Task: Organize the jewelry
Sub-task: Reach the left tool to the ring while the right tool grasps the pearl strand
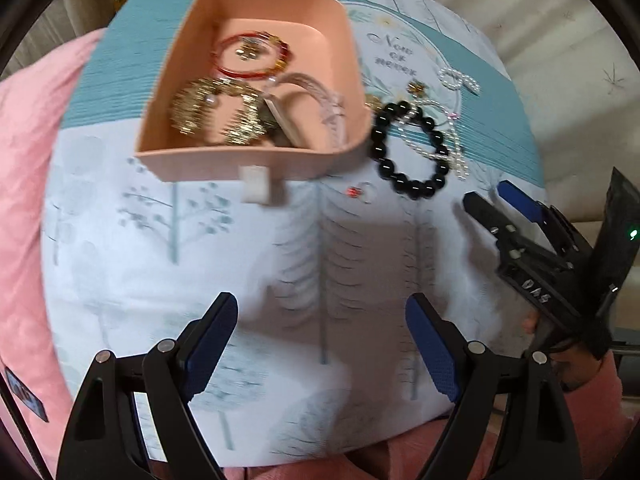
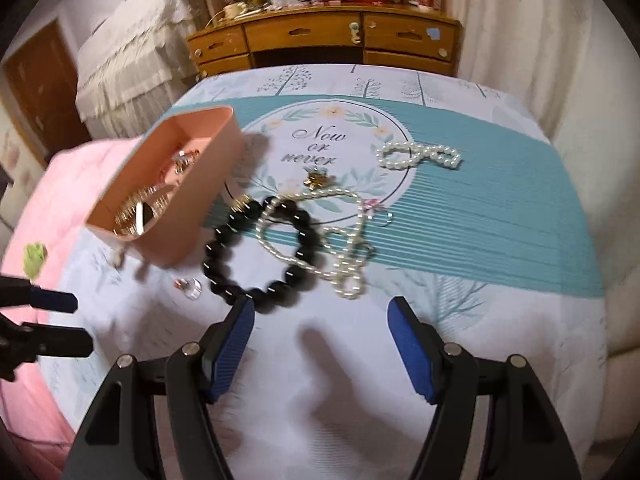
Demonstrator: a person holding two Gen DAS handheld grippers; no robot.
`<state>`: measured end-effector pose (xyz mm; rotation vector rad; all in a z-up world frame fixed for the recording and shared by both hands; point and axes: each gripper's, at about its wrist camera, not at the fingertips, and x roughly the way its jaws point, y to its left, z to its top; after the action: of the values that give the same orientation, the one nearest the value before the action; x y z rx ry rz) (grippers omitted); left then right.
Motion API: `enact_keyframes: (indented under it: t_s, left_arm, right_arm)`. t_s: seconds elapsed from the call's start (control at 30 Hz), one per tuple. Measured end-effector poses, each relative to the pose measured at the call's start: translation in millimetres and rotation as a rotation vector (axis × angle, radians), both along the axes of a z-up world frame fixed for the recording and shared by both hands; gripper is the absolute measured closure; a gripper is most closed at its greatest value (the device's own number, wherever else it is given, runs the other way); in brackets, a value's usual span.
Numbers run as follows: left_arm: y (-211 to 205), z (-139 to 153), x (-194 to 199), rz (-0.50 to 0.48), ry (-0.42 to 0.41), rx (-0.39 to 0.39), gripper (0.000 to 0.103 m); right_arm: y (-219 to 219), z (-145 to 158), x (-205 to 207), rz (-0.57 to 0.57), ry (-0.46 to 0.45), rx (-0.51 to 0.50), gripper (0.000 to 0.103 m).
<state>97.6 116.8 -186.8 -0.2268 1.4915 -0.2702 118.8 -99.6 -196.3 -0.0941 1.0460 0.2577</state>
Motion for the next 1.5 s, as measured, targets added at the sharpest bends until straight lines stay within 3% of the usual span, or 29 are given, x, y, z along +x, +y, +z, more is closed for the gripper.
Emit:
enact_keyframes:
  t_s: [0.17, 0.37, 0.5, 0.7, 0.83, 1.07, 1.33, 1.4, 1.5]
  left_arm:
    - [-18.9, 6.9, 1.7, 0.024, -0.002, 0.014, 0.018]
    - [-39.9, 1.8, 9.3, 0.115, 0.014, 0.049, 0.012]
    - [-57.0, -1.2, 14.1, 0.166, -0.039, 0.046, 0.012]
    - [-77.8, -9.2, 14.3, 0.148, -0.162, 0.204, 0.013]
    - [-80.5, -17.6, 16.9, 0.139, -0.198, 0.307, 0.028]
    - [-80.6, -27.7, 22.7, 0.158, -0.237, 0.305, 0.048]
    - [-83.3, -27.5, 21.3, 0.121, -0.315, 0.302, 0.053]
    - [-84.8, -27.7, 20.2, 0.109, -0.329, 0.301, 0.056]
    - [-89.3, -27.8, 18.2, 0.1, -0.335, 0.301, 0.058]
  right_arm:
    - [-4.8, -4.0, 2.0, 0.141, -0.03, -0.083, 0.033]
    - [-8.6, -9.8, 11.7, 0.272, -0.078, -0.106, 0.033]
    - [-8.6, -14.0, 16.5, 0.357, -0.117, -0.115, 0.033]
    - [-5.8, -19.1, 16.3, 0.472, -0.17, -0.134, 0.033]
    - [-3.1, -24.3, 16.7, 0.517, -0.171, -0.125, 0.034]
    - [-3.1, -26.5, 28.1, 0.523, -0.16, -0.062, 0.034]
    - [-0.7, -27.6, 38.9, 0.522, -0.122, 0.011, 0.054]
    - [0.4, -26.7, 41.3, 0.514, -0.121, 0.016, 0.078]
    - [0.3, -26.1, 46.8, 0.495, -0.105, 0.026, 0.088]
